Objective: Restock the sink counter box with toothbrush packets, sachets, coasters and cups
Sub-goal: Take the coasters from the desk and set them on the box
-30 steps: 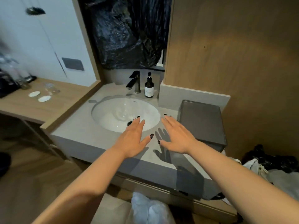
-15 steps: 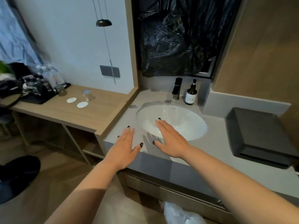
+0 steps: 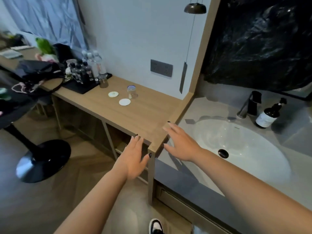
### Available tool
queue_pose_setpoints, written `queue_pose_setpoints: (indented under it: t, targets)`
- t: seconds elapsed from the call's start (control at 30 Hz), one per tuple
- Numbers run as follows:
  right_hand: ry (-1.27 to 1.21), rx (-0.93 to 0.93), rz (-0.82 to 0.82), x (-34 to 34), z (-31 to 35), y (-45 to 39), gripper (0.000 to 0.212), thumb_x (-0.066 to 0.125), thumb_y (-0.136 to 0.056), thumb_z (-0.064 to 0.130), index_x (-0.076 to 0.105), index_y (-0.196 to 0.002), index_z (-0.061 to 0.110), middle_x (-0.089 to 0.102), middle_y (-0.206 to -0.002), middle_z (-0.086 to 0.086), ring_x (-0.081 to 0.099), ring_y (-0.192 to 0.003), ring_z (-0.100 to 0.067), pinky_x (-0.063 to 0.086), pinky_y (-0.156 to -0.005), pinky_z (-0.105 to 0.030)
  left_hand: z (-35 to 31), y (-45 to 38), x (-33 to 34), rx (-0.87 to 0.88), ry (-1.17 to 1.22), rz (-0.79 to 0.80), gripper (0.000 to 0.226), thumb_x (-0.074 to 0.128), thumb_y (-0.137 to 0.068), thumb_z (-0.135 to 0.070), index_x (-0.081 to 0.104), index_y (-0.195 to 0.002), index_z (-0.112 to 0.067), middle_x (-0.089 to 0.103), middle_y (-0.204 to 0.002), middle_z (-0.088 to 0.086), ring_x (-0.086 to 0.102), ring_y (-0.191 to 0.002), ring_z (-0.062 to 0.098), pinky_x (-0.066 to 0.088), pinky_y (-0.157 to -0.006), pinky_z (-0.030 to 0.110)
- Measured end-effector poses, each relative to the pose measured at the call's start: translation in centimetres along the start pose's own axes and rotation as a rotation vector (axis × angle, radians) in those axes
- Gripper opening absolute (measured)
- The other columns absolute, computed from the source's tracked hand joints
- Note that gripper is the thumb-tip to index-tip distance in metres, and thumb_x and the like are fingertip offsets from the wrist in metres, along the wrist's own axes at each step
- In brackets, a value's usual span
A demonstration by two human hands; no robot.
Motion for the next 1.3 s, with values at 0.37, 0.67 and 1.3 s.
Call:
queue_pose_setpoints:
  t: [0.37, 0.67, 1.3]
  targets:
    - [-0.024, 0.009, 0.11, 1.4, 0.0, -17.8, 0.069, 0.05, -0.095, 0.04, 0.015, -0.152, 0.025, 0.005, -0.162, 0.006, 0.005, -0.148, -0.016, 0.015, -0.117, -0.036, 6.9, -14.7, -6.3, -0.08, 0.017, -0.043, 0.073, 0.046, -0.098, -0.039, 0.005, -0.154, -0.015, 0.001, -0.163, 0.002, -0.003, -0.149, 0.016, 0.005, -0.118, 0.031]
    - [-0.075, 0.01, 0.206, 5.0, 2.4, -29.6, 0.064, 0.044, -0.097, 0.04, 0.017, -0.152, 0.022, 0.006, -0.162, 0.003, 0.006, -0.148, -0.016, 0.013, -0.118, -0.035, 15.8, -24.1, -8.7, -0.098, 0.071, 0.043, 0.071, 0.046, -0.098, -0.037, 0.008, -0.153, -0.012, 0.004, -0.163, 0.005, -0.001, -0.149, 0.019, 0.009, -0.121, 0.034]
    - [-0.28, 0.284, 0.172, 12.2, 6.6, -50.0, 0.062, 0.046, -0.096, 0.038, 0.025, -0.149, 0.016, 0.016, -0.16, -0.001, 0.015, -0.147, -0.017, 0.018, -0.115, -0.03, 32.0, -43.8, -15.1, 0.042, -0.043, 0.237, 0.072, 0.047, -0.098, -0.036, 0.008, -0.154, -0.016, 0.006, -0.163, 0.004, 0.003, -0.149, 0.018, 0.007, -0.119, 0.031]
Point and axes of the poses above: each hand's wrist, its own y-axis away from the middle knuckle, its own x-axis out of the palm, z = x × y, the point moved 8 cm from there along -y, towards the middle knuckle
